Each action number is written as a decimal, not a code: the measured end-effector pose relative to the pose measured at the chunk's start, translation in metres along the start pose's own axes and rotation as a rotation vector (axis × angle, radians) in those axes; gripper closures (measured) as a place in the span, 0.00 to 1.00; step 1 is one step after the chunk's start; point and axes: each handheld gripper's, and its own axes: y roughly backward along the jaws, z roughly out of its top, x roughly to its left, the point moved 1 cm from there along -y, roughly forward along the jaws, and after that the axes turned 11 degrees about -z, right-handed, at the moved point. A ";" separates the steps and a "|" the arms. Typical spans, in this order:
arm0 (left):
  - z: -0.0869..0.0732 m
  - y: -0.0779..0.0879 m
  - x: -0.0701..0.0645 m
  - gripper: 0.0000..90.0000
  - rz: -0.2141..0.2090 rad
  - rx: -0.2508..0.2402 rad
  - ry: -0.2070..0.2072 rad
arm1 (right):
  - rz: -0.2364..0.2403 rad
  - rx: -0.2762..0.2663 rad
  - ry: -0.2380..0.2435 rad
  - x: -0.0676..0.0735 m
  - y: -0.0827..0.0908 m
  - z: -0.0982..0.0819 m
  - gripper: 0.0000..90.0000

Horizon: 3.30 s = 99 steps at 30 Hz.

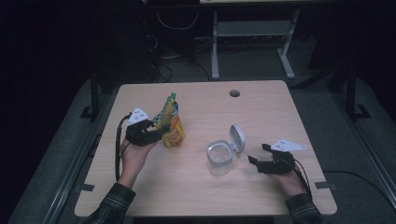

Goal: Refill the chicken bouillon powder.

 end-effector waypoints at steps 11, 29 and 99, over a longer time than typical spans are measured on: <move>0.001 -0.001 0.004 0.75 0.014 -0.004 -0.012 | 0.000 0.000 -0.001 0.000 0.000 0.000 0.22; 0.002 0.004 0.016 0.95 -0.059 -0.004 -0.034 | 0.005 0.006 0.003 0.001 0.000 0.000 0.23; 0.030 0.056 -0.012 1.00 -0.400 -0.092 -0.010 | 0.260 -0.030 0.147 0.068 0.051 0.027 1.00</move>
